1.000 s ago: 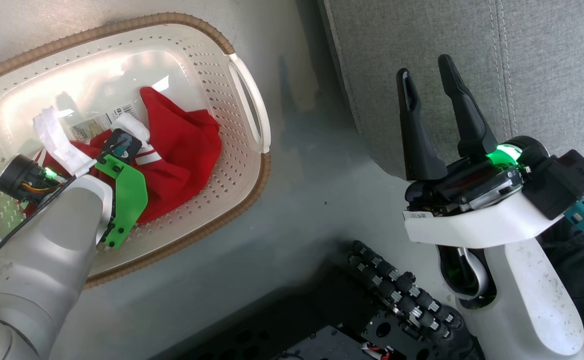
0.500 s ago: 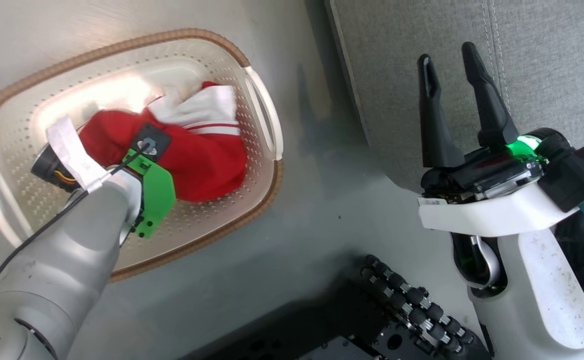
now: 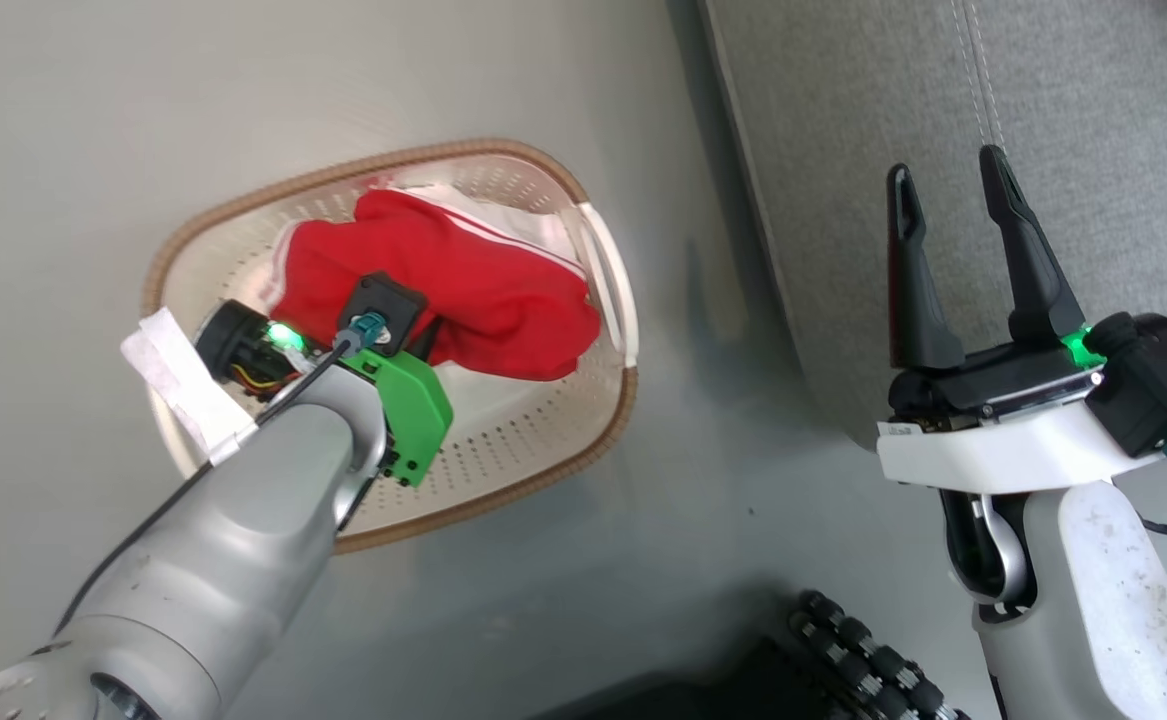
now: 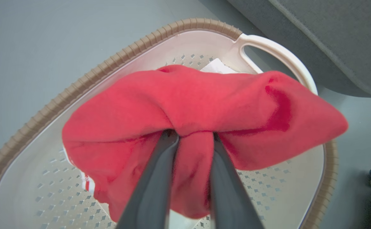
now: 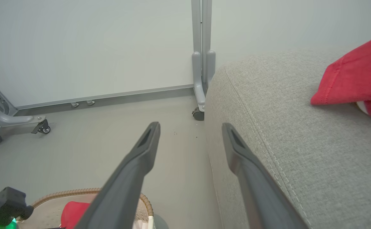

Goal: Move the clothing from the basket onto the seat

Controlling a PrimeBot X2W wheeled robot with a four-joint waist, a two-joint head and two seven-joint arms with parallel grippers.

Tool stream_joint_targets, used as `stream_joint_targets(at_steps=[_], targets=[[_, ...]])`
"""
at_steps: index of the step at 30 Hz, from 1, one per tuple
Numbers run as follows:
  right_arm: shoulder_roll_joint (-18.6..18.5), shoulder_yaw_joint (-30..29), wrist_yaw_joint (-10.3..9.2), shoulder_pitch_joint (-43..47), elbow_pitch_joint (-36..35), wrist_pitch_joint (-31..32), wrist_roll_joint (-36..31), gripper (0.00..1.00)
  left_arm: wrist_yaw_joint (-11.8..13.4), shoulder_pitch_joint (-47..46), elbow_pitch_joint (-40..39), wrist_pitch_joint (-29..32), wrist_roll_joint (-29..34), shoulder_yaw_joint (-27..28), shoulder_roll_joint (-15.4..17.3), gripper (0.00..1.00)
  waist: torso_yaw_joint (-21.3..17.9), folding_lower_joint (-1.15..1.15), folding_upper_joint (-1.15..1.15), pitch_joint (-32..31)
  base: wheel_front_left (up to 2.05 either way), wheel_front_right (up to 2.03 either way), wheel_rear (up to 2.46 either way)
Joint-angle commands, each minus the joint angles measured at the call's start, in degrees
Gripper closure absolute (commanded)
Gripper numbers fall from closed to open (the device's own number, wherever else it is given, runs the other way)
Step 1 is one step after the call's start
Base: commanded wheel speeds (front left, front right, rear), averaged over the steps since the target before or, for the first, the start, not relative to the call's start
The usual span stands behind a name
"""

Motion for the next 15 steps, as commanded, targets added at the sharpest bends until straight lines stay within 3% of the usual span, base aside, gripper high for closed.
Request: stream_joint_targets(at_steps=[1, 6, 15], targets=[[-0.1, -0.6, -0.04, 1.1, 0.2, -0.2, -0.8, 0.0, 0.5, 1.2, -1.3, -0.8, -0.3, 0.6, -0.3, 1.0, 5.3, 0.0, 0.0, -6.1, 0.0, 0.0, 0.0], [-0.1, -2.4, -0.04, 2.9, 0.9, 0.4, -2.7, 0.0, 2.0, 3.9, -8.2, -2.0, -1.7, 4.1, 0.6, 1.0, 8.4, 0.0, 0.0, -10.6, 0.0, 0.0, 0.0], [-0.1, -4.3, -0.04, 5.8, -0.4, 3.7, -4.9, 0.0, 7.5, 12.3, -30.7, -1.9, 1.9, 16.7, 5.7, 1.0, 12.9, 0.0, 0.0, -17.4, 0.0, 0.0, 0.0]])
